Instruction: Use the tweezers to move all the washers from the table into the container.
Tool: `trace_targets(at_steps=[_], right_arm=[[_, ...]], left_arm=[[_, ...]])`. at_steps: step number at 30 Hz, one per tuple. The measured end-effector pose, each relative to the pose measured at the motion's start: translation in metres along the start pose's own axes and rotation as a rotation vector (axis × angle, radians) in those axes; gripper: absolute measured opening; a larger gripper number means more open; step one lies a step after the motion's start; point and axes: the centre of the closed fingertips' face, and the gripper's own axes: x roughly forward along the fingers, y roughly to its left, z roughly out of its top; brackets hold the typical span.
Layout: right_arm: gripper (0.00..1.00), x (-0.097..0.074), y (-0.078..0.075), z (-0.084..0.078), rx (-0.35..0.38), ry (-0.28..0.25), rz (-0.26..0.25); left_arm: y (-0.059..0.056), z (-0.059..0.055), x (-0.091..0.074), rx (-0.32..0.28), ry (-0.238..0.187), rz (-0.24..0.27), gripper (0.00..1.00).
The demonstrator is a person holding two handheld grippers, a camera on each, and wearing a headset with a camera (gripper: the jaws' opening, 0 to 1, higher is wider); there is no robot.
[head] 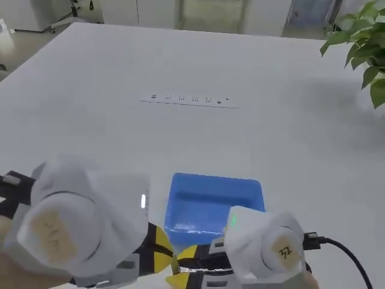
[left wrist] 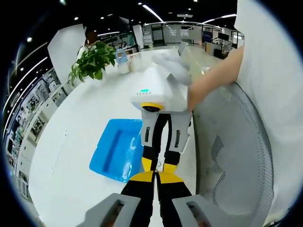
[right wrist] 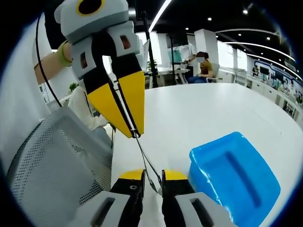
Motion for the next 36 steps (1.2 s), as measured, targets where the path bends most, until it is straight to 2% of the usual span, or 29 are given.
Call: trace_targets(at_steps=[2, 4, 7, 8, 9, 10, 11, 14, 18, 20, 21, 23, 24, 26, 31, 35, 36], right_arm=[[0.1, -0.001, 0.0, 0.002, -0.016, 0.005, 0.001], [0.06, 0.0, 0.001, -0.002, -0.056, 0.032, 0.009], [0.04, 0.002, 0.001, -0.003, -0.048, 0.025, 0.005], [0.04, 0.001, -0.001, -0.003, -0.047, 0.025, -0.002], [0.03, 0.001, -0.002, -0.003, -0.044, 0.023, -0.008], [0.03, 0.0, -0.005, -0.003, -0.032, 0.021, -0.017], [0.03, -0.001, -0.007, -0.003, -0.01, 0.021, -0.024], [0.02, -0.004, -0.012, -0.004, 0.056, 0.009, -0.038], [0.02, -0.007, -0.017, -0.006, 0.119, -0.006, -0.057], [0.02, -0.008, -0.018, -0.006, 0.139, -0.006, -0.068], [0.02, -0.009, -0.018, -0.006, 0.139, -0.006, -0.072], [0.02, -0.01, -0.018, -0.006, 0.137, -0.004, -0.079], [0.02, -0.01, -0.018, -0.005, 0.138, -0.004, -0.079], [0.02, -0.012, -0.016, -0.003, 0.142, -0.008, -0.078], [0.03, -0.019, -0.013, 0.003, 0.144, -0.024, -0.091], [0.03, -0.03, -0.016, 0.008, 0.143, -0.035, -0.124], [0.03, -0.033, -0.018, 0.01, 0.143, -0.042, -0.134]], left_arm=[[0.001, 0.0, 0.0, -0.001, 0.001, -0.004, 0.0], [0.001, 0.001, 0.001, -0.003, -0.002, -0.006, 0.0], [0.001, 0.002, 0.002, 0.003, -0.007, 0.0, 0.0], [0.007, 0.009, 0.003, -0.026, -0.058, 0.049, 0.06], [0.007, 0.012, 0.003, -0.058, -0.082, 0.053, 0.18], [0.008, 0.013, 0.002, -0.097, -0.097, 0.058, 0.25], [0.01, 0.013, 0.001, -0.128, -0.118, 0.075, 0.28], [0.017, 0.015, -0.003, -0.142, -0.165, 0.141, 0.31], [0.021, 0.017, -0.01, -0.275, -0.28, 0.209, 0.46], [0.025, 0.013, -0.015, -0.339, -0.332, 0.264, 0.54], [0.028, 0.01, -0.019, -0.389, -0.364, 0.295, 0.57], [0.029, 0.007, -0.023, -0.452, -0.402, 0.331, 0.63], [0.03, 0.004, -0.028, -0.473, -0.421, 0.369, 0.65], [0.031, -0.003, -0.034, -0.496, -0.429, 0.432, 0.7], [0.028, -0.007, -0.04, -0.517, -0.462, 0.516, 0.87], [0.027, -0.01, -0.042, -0.521, -0.474, 0.576, 0.9], [0.026, -0.01, -0.043, -0.532, -0.489, 0.591, 0.91]])
